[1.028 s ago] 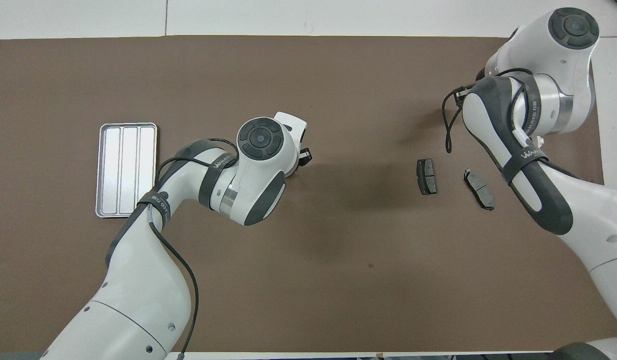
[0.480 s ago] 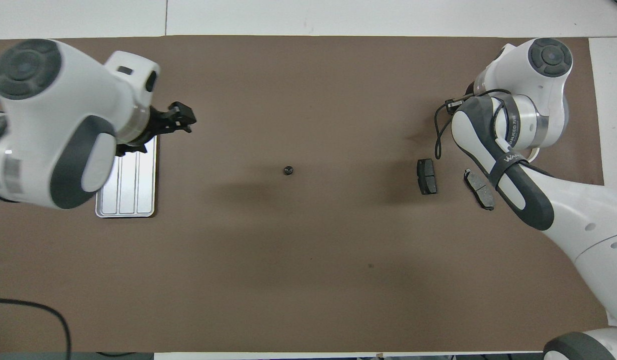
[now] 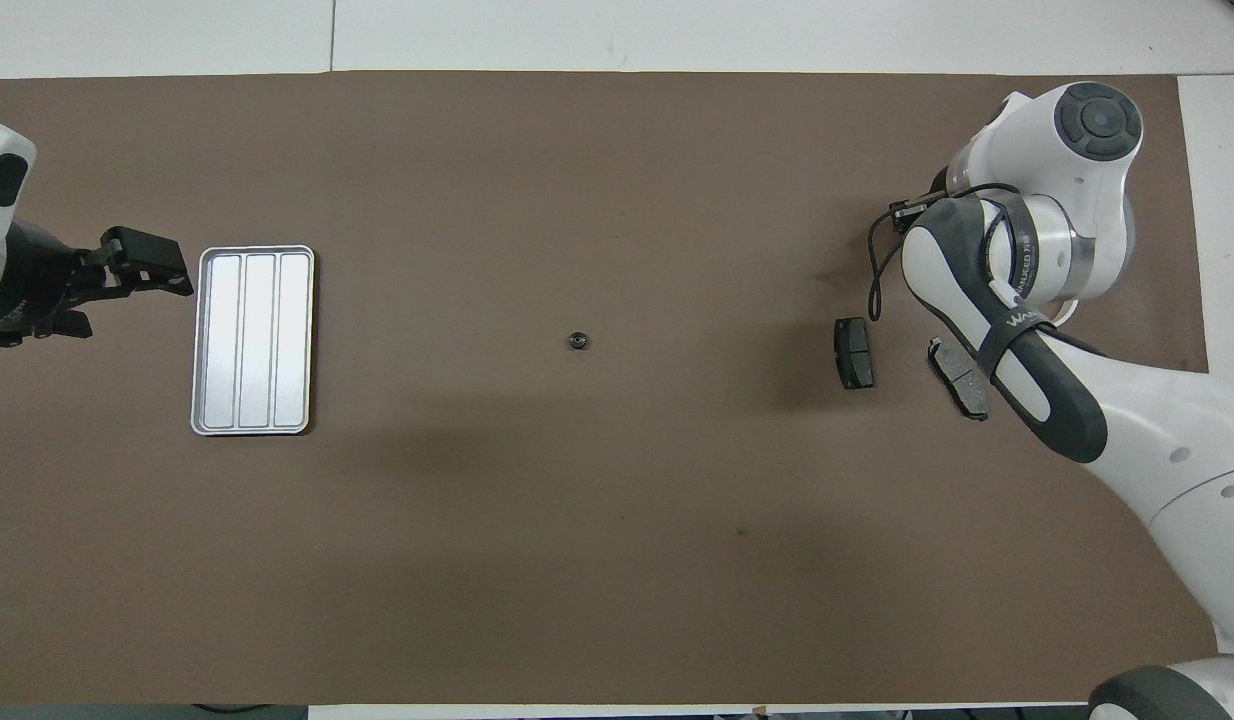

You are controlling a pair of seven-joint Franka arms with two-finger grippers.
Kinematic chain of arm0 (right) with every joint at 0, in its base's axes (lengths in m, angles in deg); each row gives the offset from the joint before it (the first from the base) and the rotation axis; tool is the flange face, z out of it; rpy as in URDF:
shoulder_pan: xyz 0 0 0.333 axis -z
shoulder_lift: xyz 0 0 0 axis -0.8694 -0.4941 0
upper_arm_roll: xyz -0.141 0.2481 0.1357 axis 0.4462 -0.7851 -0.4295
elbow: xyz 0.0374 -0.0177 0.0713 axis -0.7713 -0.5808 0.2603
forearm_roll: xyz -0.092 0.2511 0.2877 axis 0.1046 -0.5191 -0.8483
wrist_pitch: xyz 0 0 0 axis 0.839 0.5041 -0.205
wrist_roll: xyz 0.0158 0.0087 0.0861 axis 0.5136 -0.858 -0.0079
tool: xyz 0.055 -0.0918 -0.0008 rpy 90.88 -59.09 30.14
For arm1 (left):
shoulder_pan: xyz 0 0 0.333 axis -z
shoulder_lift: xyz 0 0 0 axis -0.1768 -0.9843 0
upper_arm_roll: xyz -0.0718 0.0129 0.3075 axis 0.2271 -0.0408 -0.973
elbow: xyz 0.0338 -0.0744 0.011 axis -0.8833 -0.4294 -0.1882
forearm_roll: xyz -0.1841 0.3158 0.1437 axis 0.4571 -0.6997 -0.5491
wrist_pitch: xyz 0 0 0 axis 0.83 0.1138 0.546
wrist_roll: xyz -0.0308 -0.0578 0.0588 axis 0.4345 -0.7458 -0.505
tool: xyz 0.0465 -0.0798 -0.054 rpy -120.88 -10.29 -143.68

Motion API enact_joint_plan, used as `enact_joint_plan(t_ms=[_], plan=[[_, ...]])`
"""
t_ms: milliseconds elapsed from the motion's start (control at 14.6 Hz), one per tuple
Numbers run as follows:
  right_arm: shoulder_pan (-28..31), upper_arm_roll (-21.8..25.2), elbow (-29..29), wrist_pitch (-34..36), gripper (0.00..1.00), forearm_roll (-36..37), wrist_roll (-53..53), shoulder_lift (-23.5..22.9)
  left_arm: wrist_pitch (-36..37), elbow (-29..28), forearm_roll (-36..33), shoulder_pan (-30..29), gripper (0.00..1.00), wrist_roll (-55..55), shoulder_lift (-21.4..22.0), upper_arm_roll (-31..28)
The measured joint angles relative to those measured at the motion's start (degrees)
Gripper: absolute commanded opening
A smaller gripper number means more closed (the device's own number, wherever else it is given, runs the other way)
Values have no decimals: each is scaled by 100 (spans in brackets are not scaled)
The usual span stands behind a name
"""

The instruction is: Place bearing gear from tray to pile

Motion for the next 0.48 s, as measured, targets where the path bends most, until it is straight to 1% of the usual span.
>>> enact_joint_plan(t_ms=[137,206,343,480], plan=[[-68,-29,10,92,100,0,0,76,-62,-49,0,-152,100,117,2,99],[-158,-39,43,272,100,0,13,181,-113,-65,0,-258,100,160,2,188],[-462,-51,179,847,100,-2,283,531,-124,-75,0,-418,100,339,3,308],[-878,-74,355,1614,100,-17,1069,940,-26,-56,0,-469,100,549,6,340]])
